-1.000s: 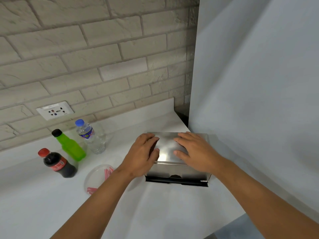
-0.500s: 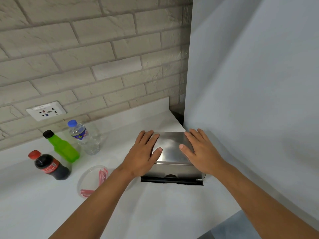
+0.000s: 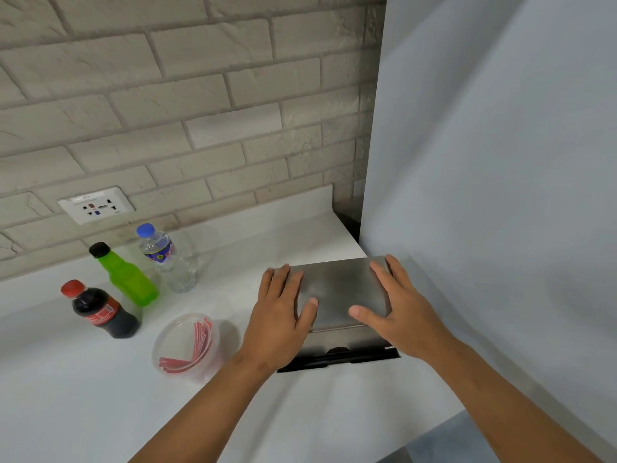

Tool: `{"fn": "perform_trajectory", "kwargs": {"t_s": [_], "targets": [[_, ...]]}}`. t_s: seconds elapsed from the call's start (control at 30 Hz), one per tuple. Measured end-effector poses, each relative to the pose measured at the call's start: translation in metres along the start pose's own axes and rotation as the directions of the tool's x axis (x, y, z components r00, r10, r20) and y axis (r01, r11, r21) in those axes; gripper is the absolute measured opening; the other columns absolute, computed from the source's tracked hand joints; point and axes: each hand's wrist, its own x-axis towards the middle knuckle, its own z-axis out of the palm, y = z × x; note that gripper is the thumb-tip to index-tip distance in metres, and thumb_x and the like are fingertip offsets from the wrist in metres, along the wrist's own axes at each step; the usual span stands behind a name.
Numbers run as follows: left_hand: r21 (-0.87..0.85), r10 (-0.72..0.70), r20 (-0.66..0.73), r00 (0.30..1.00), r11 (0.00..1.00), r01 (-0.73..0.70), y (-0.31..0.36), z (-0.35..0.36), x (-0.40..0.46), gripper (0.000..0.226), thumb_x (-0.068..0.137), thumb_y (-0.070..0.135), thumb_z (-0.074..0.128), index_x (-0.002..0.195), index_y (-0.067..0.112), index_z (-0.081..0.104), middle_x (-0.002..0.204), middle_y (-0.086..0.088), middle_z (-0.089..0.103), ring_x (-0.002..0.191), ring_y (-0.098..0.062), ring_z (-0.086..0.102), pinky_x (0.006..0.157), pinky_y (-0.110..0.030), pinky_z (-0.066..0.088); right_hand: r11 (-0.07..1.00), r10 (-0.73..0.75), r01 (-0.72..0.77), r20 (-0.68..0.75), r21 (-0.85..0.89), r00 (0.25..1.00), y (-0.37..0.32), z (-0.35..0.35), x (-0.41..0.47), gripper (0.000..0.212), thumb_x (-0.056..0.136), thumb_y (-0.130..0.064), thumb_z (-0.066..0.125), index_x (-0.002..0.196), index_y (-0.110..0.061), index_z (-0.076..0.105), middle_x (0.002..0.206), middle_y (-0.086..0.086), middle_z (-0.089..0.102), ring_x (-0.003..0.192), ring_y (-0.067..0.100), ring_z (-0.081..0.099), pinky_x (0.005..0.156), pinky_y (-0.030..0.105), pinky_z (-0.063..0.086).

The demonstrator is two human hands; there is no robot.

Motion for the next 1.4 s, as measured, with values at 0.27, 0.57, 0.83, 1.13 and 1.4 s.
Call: {"fn": "perform_trajectory", "kwargs": {"t_s": [0.27,0.57,0.83,1.13,1.4], "targets": [[-0.077,-0.045,0.018,0.999,0.996,0.047,0.0,0.0,-0.025,0.076,0.101,0.062,0.044,0.164,0.023,0.024,0.176,0.001,0.0,0.162,-0.017,-0.009,0.128,-0.037,0.014,0.997,-0.082,0.082,0.059,0.008,0.995,0.013,-0.014,0.01,0.109,0.066,-0.1,0.041,0.159,-0.051,0.012,0.168,-0.035,-0.009,0.155,0.006,0.025,0.113,0.031,0.037],[-0.173,-0.098,0.02,0.995,0.98,0.1,-0.016,0.007,-0.037,0.112,0.075,0.095,0.045,0.164,0.041,0.001,0.168,0.025,-0.029,0.157,-0.016,0.028,0.108,-0.032,0.051,0.98,-0.179,0.179,0.003,-0.087,0.984,0.011,-0.004,-0.007,0.105,0.073,-0.096,0.044,0.161,-0.046,0.015,0.171,-0.025,-0.013,0.156,0.011,0.022,0.107,0.033,0.045],[-0.163,-0.119,-0.006,0.993,0.98,0.117,-0.022,0.01,-0.02,0.114,0.072,0.097,0.042,0.163,0.04,0.005,0.171,0.021,-0.025,0.159,-0.018,0.024,0.112,-0.033,0.047,0.972,-0.228,0.228,0.001,-0.053,0.974,0.012,-0.004,0.023,0.102,0.074,-0.093,0.047,0.16,-0.044,0.023,0.172,-0.024,-0.005,0.145,-0.01,0.011,0.105,0.025,0.036],[-0.12,-0.152,-0.006,0.988,0.981,0.151,-0.039,0.005,0.022,0.113,0.074,0.094,0.046,0.165,0.035,0.01,0.174,0.012,-0.017,0.136,-0.024,0.06,0.109,-0.039,0.051,0.969,-0.245,0.245,-0.005,-0.005,0.969,0.01,0.004,0.075,0.098,0.075,-0.084,0.058,0.159,-0.043,0.028,0.167,-0.031,0.001,0.156,0.013,0.024,0.109,0.028,0.033],[-0.136,-0.16,-0.004,0.987,0.978,0.158,-0.058,-0.003,0.073,0.109,0.076,0.091,0.051,0.162,0.034,0.015,0.176,0.003,-0.007,0.114,-0.031,0.072,0.105,-0.035,0.05,0.978,-0.205,0.203,0.06,0.043,0.977,0.008,0.009,0.139,0.106,0.067,-0.094,0.056,0.157,-0.051,0.02,0.171,-0.025,-0.003,0.157,0.011,0.019,0.116,0.037,0.032]]}}
